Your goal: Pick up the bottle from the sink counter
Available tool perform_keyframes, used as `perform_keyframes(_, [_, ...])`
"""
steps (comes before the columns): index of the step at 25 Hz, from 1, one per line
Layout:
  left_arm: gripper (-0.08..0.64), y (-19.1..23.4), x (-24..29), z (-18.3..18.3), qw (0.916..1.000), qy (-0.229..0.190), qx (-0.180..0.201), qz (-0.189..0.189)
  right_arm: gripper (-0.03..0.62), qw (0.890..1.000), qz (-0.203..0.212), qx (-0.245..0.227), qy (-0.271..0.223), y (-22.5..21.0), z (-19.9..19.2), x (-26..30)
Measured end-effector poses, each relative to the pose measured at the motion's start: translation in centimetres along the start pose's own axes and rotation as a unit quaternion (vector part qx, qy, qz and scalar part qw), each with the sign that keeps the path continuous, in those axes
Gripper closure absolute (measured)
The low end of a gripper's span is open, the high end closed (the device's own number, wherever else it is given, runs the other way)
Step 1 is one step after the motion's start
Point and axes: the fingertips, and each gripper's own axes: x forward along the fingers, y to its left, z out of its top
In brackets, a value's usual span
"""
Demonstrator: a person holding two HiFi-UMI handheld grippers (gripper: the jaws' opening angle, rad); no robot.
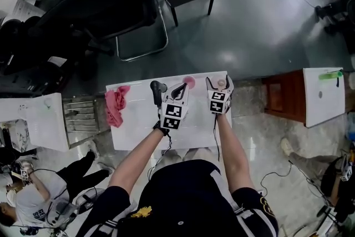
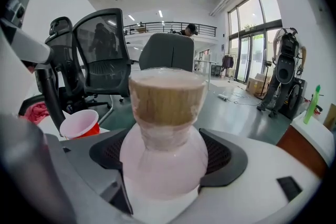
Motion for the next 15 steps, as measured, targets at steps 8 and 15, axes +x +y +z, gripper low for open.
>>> perform_keyframes(8, [0.541, -0.2, -1.6, 0.0, 1.0, 0.0, 0.001, -0.008, 0.167, 1.0, 0.009, 0.015, -0.001, 0.8, 1.4, -3.0])
perform_keyframes(15, [0.541, 0.3, -1.6, 0.5, 0.9998, -0.013, -0.011, 0.003, 0.167, 1.0, 0.003, -0.005, -0.025, 0.1, 4.3, -3.4])
